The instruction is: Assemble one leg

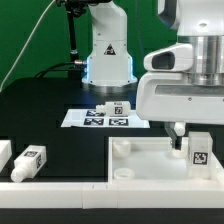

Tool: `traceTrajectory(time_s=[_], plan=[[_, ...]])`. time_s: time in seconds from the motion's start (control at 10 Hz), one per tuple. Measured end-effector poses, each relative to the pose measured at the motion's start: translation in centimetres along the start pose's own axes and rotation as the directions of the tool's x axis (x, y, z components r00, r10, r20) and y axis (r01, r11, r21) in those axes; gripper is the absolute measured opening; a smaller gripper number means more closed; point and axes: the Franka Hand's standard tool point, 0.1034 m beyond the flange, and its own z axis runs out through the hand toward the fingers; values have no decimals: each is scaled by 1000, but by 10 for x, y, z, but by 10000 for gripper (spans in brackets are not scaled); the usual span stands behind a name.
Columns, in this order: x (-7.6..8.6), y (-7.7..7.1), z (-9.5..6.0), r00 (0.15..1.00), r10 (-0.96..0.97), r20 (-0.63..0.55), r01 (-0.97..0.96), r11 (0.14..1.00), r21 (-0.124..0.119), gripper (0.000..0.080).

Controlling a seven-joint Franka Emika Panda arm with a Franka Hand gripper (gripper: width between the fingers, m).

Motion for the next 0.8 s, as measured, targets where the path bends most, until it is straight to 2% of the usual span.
traceTrajectory(time_s=[0.1, 0.2, 0.3, 0.4, 0.5, 0.8], plan=[[1, 1, 0, 1000, 12, -1, -12, 1000, 0, 648], [1, 1, 0, 999, 38, -1, -38, 999, 0, 550], [1, 1, 0, 999, 45, -1, -45, 999, 0, 550], [0, 1, 0, 994, 106, 0, -106, 994, 1, 355], [1, 3, 0, 981, 193, 0, -193, 981, -1, 286], [0, 3, 0, 893, 449, -1, -449, 893, -2, 286]])
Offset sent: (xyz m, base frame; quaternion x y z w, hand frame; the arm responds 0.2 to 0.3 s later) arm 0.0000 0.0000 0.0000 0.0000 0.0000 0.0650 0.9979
